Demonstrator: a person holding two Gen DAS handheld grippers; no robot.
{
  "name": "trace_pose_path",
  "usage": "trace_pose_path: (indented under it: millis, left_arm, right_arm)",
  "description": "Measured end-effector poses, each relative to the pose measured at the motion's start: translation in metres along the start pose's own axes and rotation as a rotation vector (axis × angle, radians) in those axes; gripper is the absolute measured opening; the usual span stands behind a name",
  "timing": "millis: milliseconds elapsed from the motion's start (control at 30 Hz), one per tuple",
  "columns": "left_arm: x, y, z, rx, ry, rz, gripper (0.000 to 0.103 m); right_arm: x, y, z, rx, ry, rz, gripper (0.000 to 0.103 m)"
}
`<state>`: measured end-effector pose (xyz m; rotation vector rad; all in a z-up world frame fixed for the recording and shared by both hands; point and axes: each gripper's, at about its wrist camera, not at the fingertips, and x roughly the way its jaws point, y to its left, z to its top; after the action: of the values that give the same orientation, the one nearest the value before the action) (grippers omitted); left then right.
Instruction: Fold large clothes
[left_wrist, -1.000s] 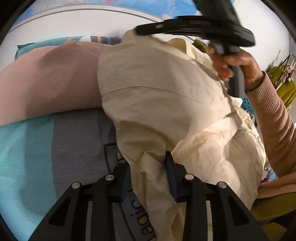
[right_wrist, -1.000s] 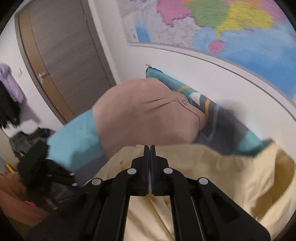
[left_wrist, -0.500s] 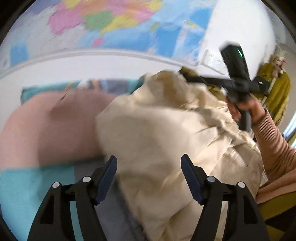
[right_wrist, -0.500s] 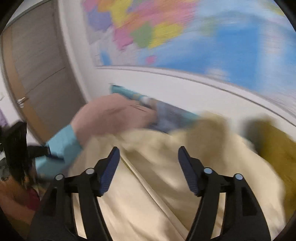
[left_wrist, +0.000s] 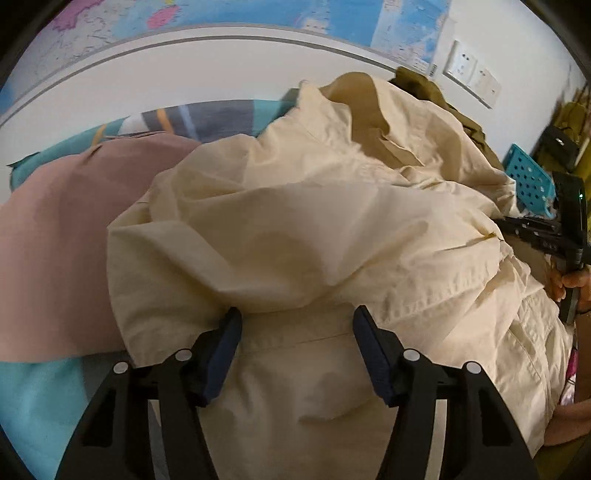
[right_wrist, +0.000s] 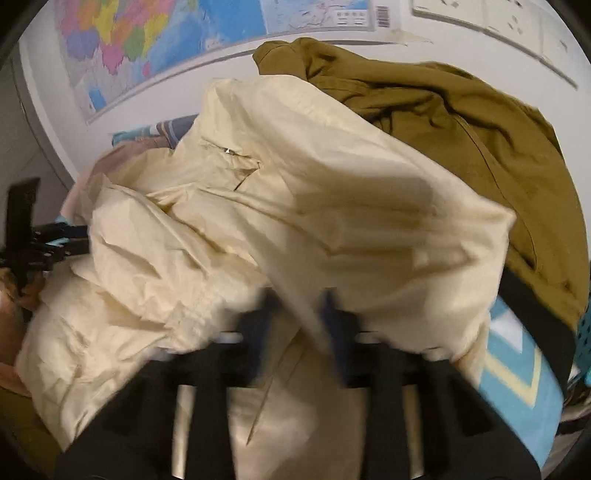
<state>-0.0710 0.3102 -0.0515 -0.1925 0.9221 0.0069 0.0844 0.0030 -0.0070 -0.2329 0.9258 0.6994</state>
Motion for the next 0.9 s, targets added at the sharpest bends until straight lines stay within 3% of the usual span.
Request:
trace_pose_path:
  millis: [167, 233, 300, 333, 367, 400, 500, 567, 633, 700, 733, 867, 900]
  left_arm:
    - [-0.010, -0.006, 0.000, 0.008, -0.040, 0.039, 0.069]
    - [-0.002, -0.010, -0.001, 0.033, -0.020, 0.084, 0.069]
    - [0.003, -0.012, 0.000, 0.039, -0.011, 0.108, 0.070]
    - [0.004, -0.014, 0.001, 0.045, -0.014, 0.116, 0.070]
    - [0.003, -0.014, 0.001, 0.045, -0.016, 0.118, 0.071]
    - [0.003, -0.014, 0.001, 0.042, -0.017, 0.116, 0.071]
    - [0.002, -0.012, 0.000, 0.033, -0.020, 0.106, 0.071]
    - [0.003, -0.012, 0.000, 0.033, -0.021, 0.104, 0.074]
    - [0.005, -0.015, -0.001, 0.039, -0.023, 0.109, 0.077]
    - [0.006, -0.019, -0.002, 0.051, -0.021, 0.131, 0.077]
    - [0.005, -0.021, -0.002, 0.056, -0.021, 0.141, 0.077]
    - [-0.006, -0.021, -0.006, 0.044, -0.035, 0.144, 0.078]
    - [-0.010, -0.020, -0.008, 0.041, -0.039, 0.140, 0.078]
  right_arm:
    - [-0.020, -0.002, 0.012, -0.027, -0.096, -0.030, 0.004]
    - [-0.008, -0.003, 0.013, -0.024, -0.065, -0.055, 0.006]
    - [0.000, -0.008, 0.012, 0.012, -0.017, -0.045, 0.025]
    - [-0.007, -0.012, 0.009, 0.030, -0.035, -0.029, 0.031]
    - [-0.016, -0.013, 0.004, 0.044, -0.059, -0.004, 0.048]
    - [-0.030, -0.013, -0.004, 0.050, -0.092, 0.030, 0.058]
    - [-0.045, -0.008, -0.018, 0.061, -0.085, 0.088, 0.059]
    - [-0.041, -0.003, -0.027, 0.043, -0.055, 0.077, 0.059]
    - [-0.031, 0.004, -0.027, 0.017, -0.034, 0.036, 0.053]
    - [-0.017, 0.006, -0.023, 0.021, -0.009, 0.004, 0.038]
    - [-0.013, 0.004, -0.022, 0.032, 0.003, -0.028, 0.035]
    - [-0.035, 0.000, -0.022, 0.076, -0.087, 0.025, 0.037]
    - [-0.043, 0.003, -0.024, 0.062, -0.104, 0.012, 0.043]
